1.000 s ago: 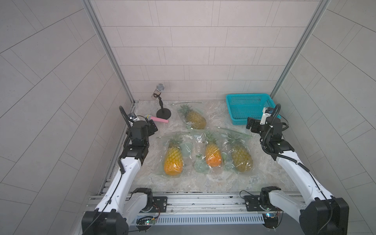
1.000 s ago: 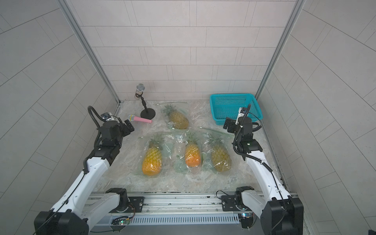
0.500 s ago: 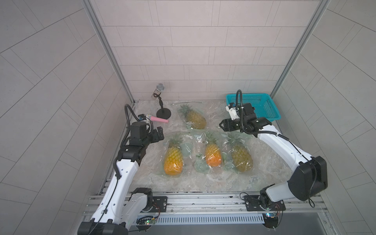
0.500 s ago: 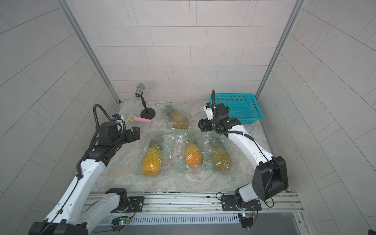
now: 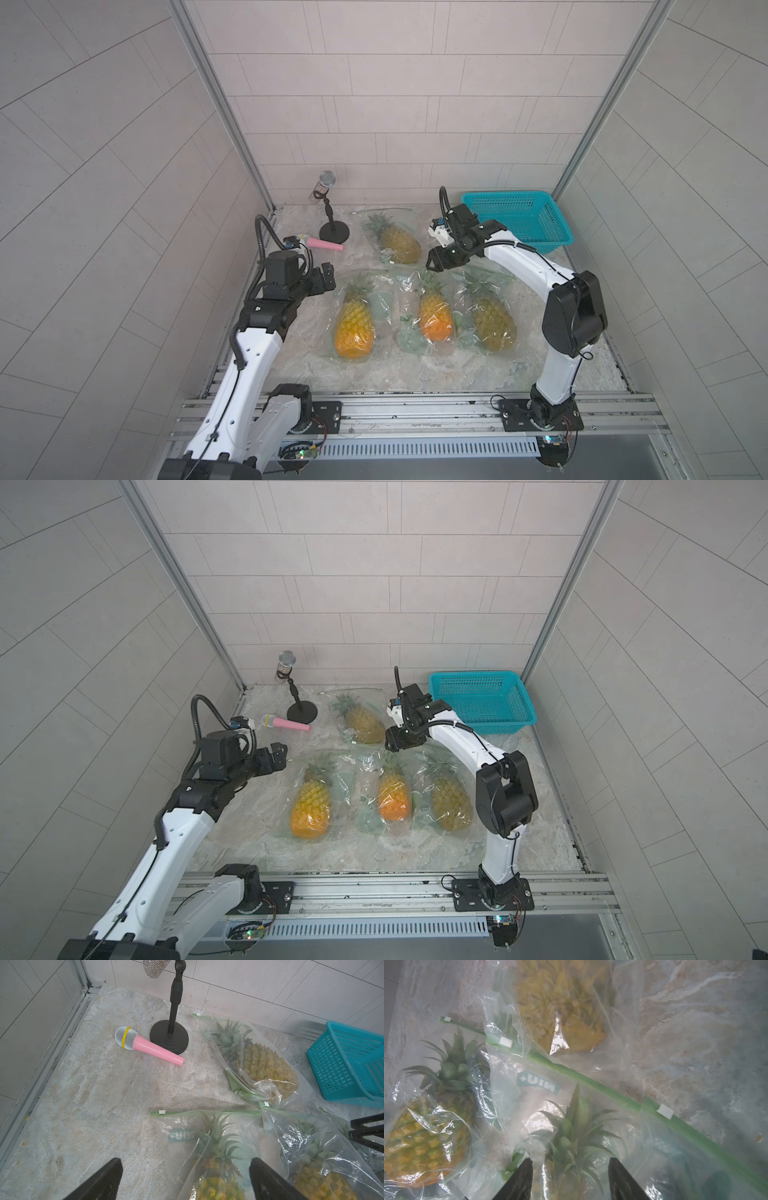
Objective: Open the zip-top bag and take out the pineapple
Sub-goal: Adjust the zipper food storage bag at the center of the board.
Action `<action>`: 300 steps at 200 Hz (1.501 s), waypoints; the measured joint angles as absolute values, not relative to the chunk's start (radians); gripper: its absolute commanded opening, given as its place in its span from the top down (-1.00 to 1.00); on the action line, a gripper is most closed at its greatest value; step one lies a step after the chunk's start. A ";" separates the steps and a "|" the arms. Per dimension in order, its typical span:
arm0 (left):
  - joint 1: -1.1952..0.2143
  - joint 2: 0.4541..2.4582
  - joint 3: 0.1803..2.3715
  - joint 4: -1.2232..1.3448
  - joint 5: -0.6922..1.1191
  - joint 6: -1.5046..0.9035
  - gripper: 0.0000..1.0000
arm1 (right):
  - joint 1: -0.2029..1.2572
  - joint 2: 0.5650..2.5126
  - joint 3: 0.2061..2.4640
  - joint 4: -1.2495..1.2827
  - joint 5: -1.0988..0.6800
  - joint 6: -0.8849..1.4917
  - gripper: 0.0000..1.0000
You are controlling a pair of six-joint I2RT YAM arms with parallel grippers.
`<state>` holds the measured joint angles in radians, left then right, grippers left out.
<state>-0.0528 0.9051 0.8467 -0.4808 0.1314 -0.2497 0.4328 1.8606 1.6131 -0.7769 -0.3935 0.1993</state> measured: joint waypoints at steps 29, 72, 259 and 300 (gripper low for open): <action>-0.053 0.905 0.847 -0.483 0.131 -0.250 -1.00 | 0.449 1.942 1.712 -0.820 -0.390 0.197 -0.22; -0.053 0.905 0.847 -0.485 0.131 -0.250 -1.00 | 0.466 2.045 1.804 -0.888 -0.365 0.179 -0.24; -0.124 1.023 0.850 -0.446 0.495 -0.314 -0.59 | 0.518 1.654 1.343 -0.476 -0.344 0.266 1.00; -0.186 1.068 0.893 -0.407 0.612 -0.371 -0.37 | 0.530 1.597 1.259 -0.380 -0.305 0.299 1.00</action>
